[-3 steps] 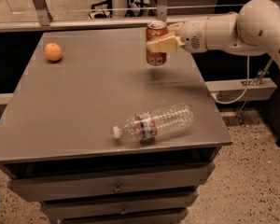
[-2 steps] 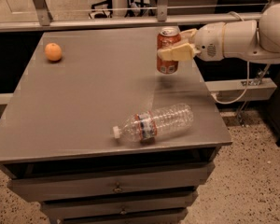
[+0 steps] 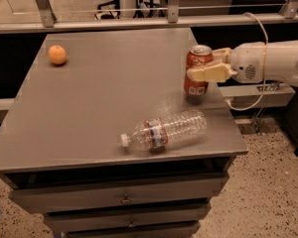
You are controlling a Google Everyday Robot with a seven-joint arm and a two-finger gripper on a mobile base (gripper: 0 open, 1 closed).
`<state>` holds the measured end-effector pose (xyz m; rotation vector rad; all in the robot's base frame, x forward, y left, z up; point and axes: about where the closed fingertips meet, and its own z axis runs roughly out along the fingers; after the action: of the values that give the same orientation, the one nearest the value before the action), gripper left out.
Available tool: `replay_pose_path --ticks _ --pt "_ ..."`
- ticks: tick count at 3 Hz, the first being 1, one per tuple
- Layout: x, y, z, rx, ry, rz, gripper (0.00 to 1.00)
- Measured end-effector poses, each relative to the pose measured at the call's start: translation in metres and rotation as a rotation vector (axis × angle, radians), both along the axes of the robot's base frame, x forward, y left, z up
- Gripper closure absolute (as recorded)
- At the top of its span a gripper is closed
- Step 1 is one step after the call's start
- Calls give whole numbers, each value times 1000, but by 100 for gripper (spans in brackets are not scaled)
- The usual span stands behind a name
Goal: Move coke can near water bottle
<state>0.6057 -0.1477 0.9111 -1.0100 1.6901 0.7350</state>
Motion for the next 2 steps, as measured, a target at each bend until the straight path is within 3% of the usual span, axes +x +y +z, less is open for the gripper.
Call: replay_pose_path --ticks 2 --pt "-30 -34 -14 -6 74 28 59"
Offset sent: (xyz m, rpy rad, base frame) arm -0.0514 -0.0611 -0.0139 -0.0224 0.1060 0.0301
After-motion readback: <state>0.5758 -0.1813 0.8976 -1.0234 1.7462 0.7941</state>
